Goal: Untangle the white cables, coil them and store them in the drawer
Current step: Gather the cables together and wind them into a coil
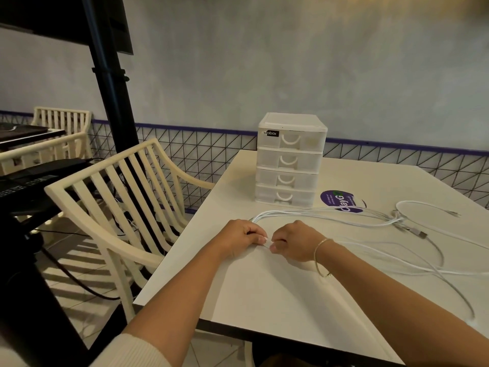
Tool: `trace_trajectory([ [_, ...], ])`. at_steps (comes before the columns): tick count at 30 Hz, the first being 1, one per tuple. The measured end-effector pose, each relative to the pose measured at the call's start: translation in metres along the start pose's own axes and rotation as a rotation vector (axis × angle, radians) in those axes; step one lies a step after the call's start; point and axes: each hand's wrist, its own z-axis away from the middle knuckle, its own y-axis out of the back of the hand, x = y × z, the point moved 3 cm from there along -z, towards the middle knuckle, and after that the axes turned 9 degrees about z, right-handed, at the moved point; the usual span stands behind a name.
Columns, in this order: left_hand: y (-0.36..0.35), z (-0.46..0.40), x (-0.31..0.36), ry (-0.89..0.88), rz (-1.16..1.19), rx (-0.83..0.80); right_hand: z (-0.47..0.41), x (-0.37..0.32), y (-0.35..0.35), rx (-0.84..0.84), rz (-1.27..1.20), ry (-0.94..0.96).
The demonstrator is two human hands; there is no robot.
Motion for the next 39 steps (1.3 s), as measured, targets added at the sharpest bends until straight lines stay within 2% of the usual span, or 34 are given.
trace_trajectory([
  [3, 0.001, 0.000, -0.001, 0.010, -0.020, 0.008, -0.007, 0.012, 0.003, 0.043, -0.102, -0.062],
  [5, 0.002, -0.001, -0.003, 0.012, -0.015, -0.001, -0.006, 0.018, 0.000, 0.069, -0.296, -0.119],
  [8, 0.003, 0.000, -0.001, 0.007, -0.053, -0.022, 0.002, 0.024, -0.003, -0.018, -0.554, -0.130],
  [11, 0.002, 0.000, 0.000, 0.007, -0.069, -0.021, 0.007, 0.026, 0.000, -0.075, -0.605, -0.135],
  [15, 0.000, 0.004, 0.001, -0.013, -0.090, -0.016, 0.004, 0.023, -0.006, -0.047, -0.674, -0.238],
  [18, -0.010, 0.007, 0.010, -0.065, -0.089, -0.055, 0.003, 0.022, -0.007, 0.006, -0.678, -0.278],
  [20, -0.023, 0.004, 0.016, -0.162, -0.257, -0.123, 0.001, 0.022, -0.005, 0.013, -0.588, -0.255],
  [23, -0.034, -0.002, 0.021, -0.177, -0.452, -0.076, 0.000, 0.024, -0.005, 0.034, -0.560, -0.257],
  [26, -0.038, 0.002, 0.022, -0.207, -0.337, -0.029, 0.001, 0.025, -0.007, 0.040, -0.577, -0.263],
  [29, -0.033, 0.005, 0.016, -0.138, -0.172, 0.019, 0.005, 0.024, -0.006, 0.015, -0.640, -0.243],
  [34, -0.032, 0.001, 0.012, -0.067, -0.187, 0.048, 0.017, 0.042, 0.001, -0.072, -0.611, -0.178],
  [39, -0.033, 0.003, 0.010, -0.048, -0.134, 0.061, 0.035, 0.081, -0.001, -0.139, -0.553, -0.209],
])
